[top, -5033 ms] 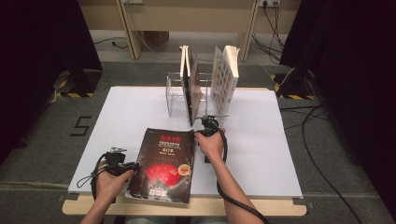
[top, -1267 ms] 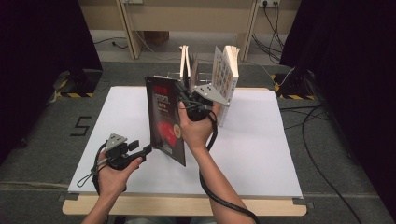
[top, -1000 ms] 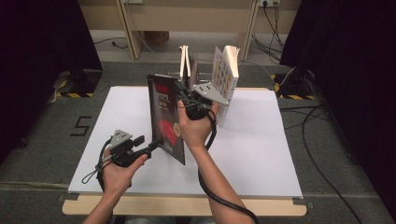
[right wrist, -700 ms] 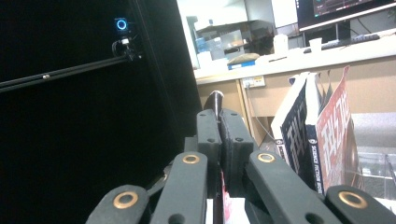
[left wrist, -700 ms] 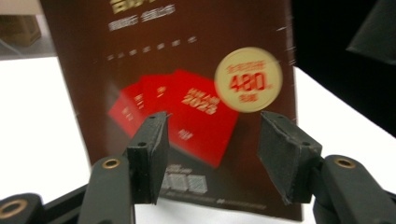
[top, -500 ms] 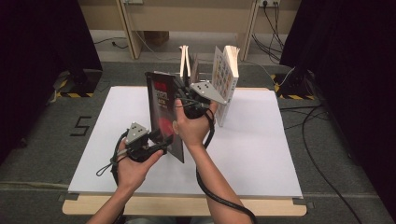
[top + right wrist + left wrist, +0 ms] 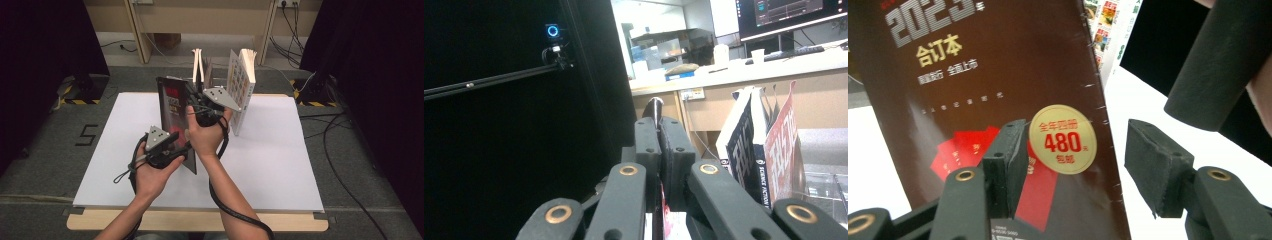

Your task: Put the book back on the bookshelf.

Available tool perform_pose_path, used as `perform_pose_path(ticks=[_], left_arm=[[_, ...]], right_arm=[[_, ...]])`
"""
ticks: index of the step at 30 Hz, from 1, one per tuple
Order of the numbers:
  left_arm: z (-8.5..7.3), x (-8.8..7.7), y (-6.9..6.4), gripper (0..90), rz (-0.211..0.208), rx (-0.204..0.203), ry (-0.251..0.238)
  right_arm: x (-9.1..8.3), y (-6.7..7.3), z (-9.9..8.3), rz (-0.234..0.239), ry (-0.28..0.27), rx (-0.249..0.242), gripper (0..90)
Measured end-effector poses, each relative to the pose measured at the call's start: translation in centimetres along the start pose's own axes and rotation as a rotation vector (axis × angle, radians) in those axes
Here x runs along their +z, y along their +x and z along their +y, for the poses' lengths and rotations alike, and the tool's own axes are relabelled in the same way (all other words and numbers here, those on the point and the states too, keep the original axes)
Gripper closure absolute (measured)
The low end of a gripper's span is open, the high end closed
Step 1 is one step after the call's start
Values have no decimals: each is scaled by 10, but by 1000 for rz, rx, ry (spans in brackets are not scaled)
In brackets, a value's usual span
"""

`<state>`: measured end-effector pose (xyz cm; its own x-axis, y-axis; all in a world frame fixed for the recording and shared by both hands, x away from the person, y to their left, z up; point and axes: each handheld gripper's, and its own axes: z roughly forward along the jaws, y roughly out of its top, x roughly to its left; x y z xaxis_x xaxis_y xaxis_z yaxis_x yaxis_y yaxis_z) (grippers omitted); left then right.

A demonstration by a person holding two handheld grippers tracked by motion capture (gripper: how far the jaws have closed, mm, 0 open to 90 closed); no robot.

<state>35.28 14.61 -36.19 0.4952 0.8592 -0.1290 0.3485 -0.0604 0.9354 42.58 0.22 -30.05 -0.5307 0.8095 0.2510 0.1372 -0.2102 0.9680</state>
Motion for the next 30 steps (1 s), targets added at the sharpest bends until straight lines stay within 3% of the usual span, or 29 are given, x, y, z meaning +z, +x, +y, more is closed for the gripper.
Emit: perform_pose_path(ticks=[5, 17, 23, 30], left_arm=[[1, 6, -6, 417, 6, 28, 5], [-2, 21, -12, 455, 93, 74, 25], [-2, 21, -17, 522, 120, 114, 23], [-4, 13, -18, 651, 118, 116, 6]], right_arm=[[0, 0, 0, -4, 1, -3, 878], [-3, 4, 1, 3, -2, -9, 878], [-5, 8, 1, 2, -2, -14, 878], [-8, 11, 4, 13, -4, -14, 878]])
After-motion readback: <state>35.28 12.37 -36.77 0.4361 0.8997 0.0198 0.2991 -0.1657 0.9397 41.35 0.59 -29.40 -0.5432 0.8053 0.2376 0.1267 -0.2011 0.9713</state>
